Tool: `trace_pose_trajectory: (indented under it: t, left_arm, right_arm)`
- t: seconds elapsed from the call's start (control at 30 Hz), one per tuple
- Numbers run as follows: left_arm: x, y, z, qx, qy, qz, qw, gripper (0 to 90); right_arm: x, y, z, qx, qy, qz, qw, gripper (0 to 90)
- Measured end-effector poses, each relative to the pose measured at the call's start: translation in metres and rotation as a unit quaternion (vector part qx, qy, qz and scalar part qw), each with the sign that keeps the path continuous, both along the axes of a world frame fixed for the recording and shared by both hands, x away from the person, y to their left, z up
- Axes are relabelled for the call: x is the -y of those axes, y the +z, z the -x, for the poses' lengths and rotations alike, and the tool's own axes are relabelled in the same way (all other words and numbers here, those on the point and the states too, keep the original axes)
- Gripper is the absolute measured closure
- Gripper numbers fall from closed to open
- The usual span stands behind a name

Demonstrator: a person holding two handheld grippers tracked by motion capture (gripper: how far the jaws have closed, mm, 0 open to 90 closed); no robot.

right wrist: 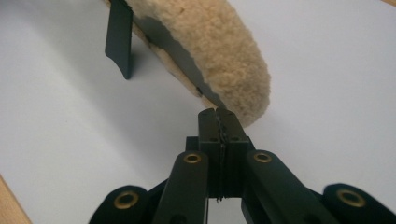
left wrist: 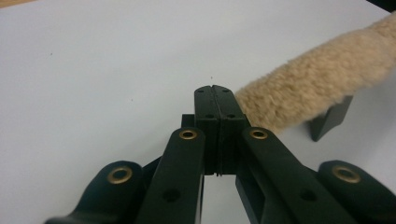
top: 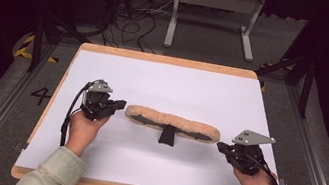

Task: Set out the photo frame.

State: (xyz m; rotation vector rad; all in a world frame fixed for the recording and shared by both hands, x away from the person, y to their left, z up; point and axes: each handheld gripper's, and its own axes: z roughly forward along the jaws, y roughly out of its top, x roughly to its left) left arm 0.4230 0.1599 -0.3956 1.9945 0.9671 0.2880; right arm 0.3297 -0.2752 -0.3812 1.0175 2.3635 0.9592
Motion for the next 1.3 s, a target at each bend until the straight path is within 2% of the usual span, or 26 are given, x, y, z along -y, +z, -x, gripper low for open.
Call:
trace_pose_trajectory:
  t: [0.07, 0.1, 0.13, 0.23, 0.5, 0.77, 1.0, 1.3]
  left_arm:
    - [0.004, -0.002, -0.005, 0.001, -0.001, -0.009, 1.0000, 89.8]
    - [0.007, -0.004, -0.007, 0.004, 0.000, -0.026, 0.9997, 89.8]
    - [0.011, -0.006, -0.008, 0.003, 0.003, -0.033, 0.9994, 89.8]
    - [0.017, -0.012, -0.013, 0.001, 0.001, -0.047, 0.9989, 89.9]
    - [0.014, -0.015, -0.015, -0.008, -0.016, -0.039, 0.9991, 89.9]
    - [0.011, -0.014, -0.009, -0.012, -0.041, -0.049, 0.9979, 90.0]
    - [0.009, -0.010, 0.001, -0.022, -0.072, -0.065, 0.9951, 90.0]
    - [0.010, -0.006, 0.018, -0.035, -0.128, -0.086, 0.9875, 90.0]
  right_arm:
    - [-0.002, -0.001, 0.000, -0.007, 0.006, -0.006, 0.9999, 90.0]
    - [-0.002, -0.001, 0.000, -0.008, 0.006, -0.009, 0.9999, 90.0]
    - [-0.003, -0.002, 0.000, -0.011, 0.009, -0.010, 0.9998, 90.0]
    - [-0.006, -0.006, 0.000, -0.016, 0.011, -0.005, 0.9998, 90.0]
    - [-0.007, -0.012, 0.000, -0.028, 0.009, -0.004, 0.9996, 90.0]
    - [-0.002, -0.010, 0.000, -0.029, 0.004, -0.012, 0.9995, 90.0]
    - [0.001, -0.007, -0.001, -0.028, 0.004, -0.018, 0.9994, 90.0]
    - [0.000, -0.003, -0.002, -0.027, 0.006, -0.021, 0.9994, 90.0]
